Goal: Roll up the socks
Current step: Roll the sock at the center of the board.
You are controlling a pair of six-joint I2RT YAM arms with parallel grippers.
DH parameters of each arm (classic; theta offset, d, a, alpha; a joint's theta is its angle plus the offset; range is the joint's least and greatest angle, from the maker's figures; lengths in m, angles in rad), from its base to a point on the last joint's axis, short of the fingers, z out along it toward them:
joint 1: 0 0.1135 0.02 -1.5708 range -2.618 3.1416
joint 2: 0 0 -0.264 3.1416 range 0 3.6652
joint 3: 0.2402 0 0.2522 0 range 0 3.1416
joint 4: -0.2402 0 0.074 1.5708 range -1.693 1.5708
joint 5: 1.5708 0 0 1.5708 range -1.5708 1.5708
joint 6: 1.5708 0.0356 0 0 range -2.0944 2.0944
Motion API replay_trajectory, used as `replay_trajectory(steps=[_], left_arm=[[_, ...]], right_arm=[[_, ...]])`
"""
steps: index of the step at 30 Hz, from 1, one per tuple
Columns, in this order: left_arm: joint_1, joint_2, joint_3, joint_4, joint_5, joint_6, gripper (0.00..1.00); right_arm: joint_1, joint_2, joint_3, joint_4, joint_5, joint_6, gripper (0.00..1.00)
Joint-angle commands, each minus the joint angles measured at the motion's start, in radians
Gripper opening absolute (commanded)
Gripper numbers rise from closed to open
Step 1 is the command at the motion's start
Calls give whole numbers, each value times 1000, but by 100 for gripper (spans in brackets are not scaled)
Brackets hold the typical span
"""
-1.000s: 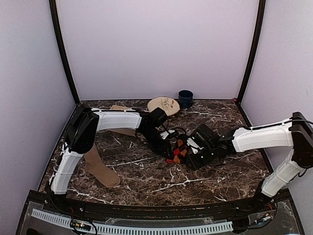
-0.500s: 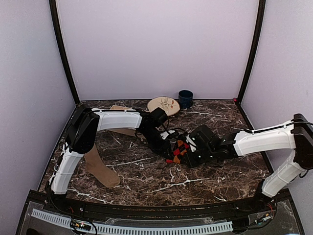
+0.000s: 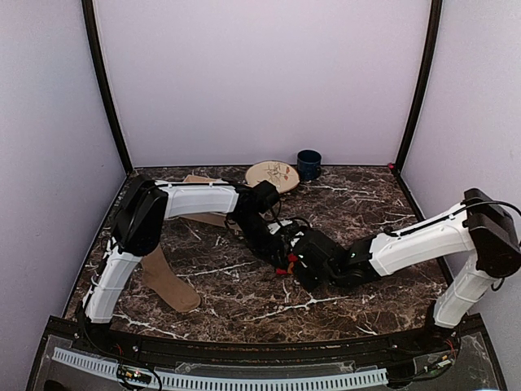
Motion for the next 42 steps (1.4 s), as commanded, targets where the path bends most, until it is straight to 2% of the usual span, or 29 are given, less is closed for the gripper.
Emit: replay_trajectory(steps=[1,15,18,26,35,42], left_arm=[[-2,71,-22,-155,-51,46,27],[5,85,2,-175,-30,83,27],[5,86,8,-178,-27,83,27],[11,94,19,-180,-35,68,27],[29,77,19,-99,-94,-69,33],[31,61,12,-29,-112,-180,36]], right_arm=[[31,75,21,55,97,-64,52],[61,195,66,86,128,-163,52],[59,207,66,80,97,-171,46],[42,195,38,60,-28,-145,20],[-18,141,-8,47,-246,-28,16],[-53,93,-49,47,-321,20,15]])
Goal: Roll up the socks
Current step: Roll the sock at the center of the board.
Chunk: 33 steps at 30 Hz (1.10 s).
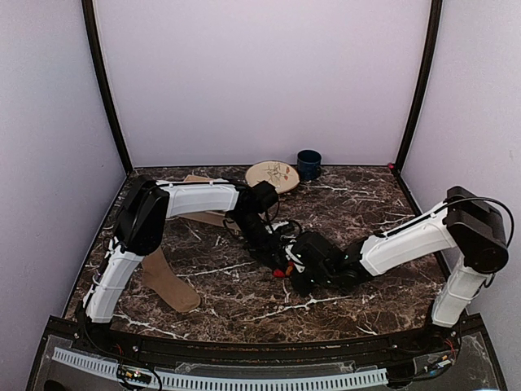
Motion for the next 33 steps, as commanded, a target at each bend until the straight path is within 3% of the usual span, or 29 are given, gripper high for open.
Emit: replay_trajectory(steps=[1,23,33], left_arm=[[8,31,-32,48,-160,-91,36],[84,-21,-112,113,-312,-168,36],[106,-94,-159,175,-283,-183,36]], right_arm=[[-15,-20,-44,-62,-101,48,15],[-23,-41,-58,-85,-143,103,14],[-76,-80,-33,-138,-251,193,13]])
